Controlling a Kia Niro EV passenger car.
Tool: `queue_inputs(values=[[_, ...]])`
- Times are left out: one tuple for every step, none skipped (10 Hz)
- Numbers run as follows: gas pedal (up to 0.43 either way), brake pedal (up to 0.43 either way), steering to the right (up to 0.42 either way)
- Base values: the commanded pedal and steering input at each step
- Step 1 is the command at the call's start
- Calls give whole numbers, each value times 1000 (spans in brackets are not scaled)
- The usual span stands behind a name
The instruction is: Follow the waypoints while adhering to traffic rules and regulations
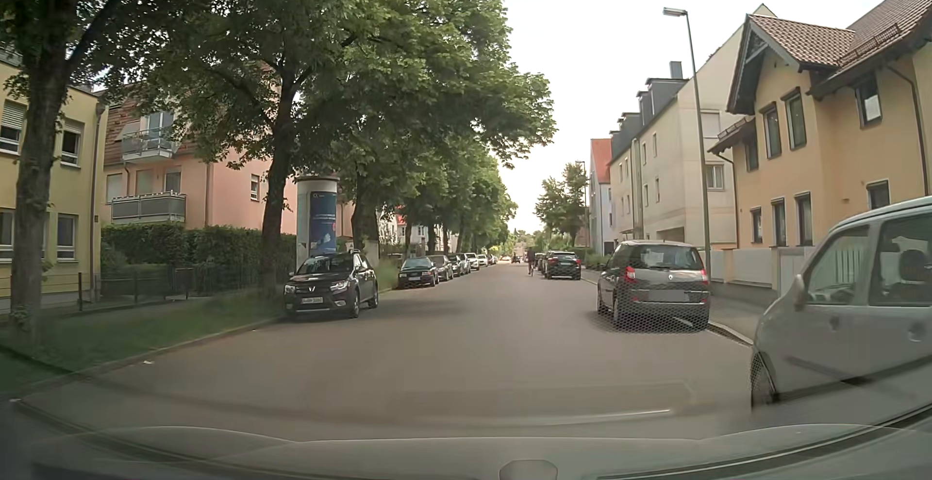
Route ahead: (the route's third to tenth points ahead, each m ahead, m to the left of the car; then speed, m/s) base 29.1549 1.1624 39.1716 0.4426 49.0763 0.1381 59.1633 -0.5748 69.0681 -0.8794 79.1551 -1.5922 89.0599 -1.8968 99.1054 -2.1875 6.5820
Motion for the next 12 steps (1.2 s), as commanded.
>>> queue_inputs(values=[[0,0,37],[0,0,34],[0,0,29],[0,0,24],[0,0,20],[0,0,19],[0,0,19],[0,0,18],[20,0,13],[67,0,10],[79,0,9],[87,0,8]])
